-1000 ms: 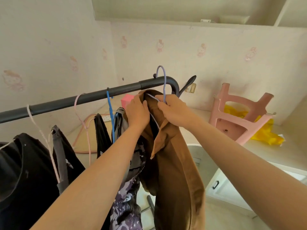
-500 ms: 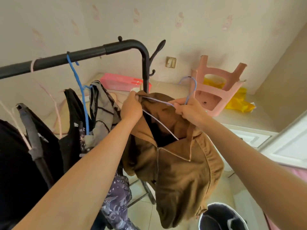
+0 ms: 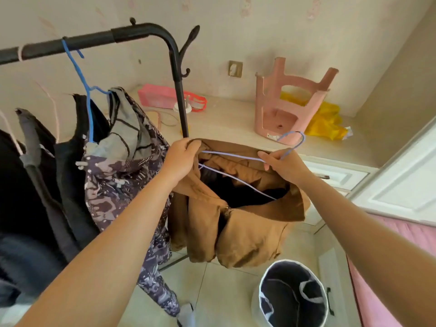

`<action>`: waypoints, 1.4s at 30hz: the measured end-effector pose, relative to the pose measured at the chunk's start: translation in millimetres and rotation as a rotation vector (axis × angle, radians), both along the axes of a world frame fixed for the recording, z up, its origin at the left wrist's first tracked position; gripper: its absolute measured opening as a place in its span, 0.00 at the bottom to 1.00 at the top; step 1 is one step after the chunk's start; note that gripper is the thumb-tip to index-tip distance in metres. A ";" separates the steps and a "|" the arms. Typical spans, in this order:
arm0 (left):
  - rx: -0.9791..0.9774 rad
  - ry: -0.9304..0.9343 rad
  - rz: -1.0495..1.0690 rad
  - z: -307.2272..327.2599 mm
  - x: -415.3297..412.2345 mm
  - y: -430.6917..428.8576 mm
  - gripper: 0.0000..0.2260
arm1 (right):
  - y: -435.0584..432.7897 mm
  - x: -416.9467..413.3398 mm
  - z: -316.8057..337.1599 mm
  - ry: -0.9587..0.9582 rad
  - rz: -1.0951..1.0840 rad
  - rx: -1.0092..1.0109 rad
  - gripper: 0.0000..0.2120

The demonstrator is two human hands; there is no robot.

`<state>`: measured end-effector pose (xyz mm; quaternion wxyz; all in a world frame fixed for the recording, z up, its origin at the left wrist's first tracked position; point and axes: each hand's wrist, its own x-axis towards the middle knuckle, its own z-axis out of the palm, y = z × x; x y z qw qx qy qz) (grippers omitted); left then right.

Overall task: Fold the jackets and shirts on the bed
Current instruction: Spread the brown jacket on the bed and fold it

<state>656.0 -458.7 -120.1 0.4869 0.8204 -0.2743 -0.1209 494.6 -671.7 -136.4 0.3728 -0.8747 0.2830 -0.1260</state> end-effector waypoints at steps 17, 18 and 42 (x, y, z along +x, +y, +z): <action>-0.121 0.328 0.108 22.5 -3.7 23.2 0.09 | 8.7 -15.3 9.6 -0.208 0.030 0.200 0.24; -0.137 0.386 0.133 23.0 -2.8 24.6 0.09 | 14.9 -6.4 15.5 -0.219 0.058 0.205 0.24; -0.320 0.573 0.386 44.8 53.0 104.4 0.06 | 143.3 247.2 139.3 -0.126 0.238 0.131 0.10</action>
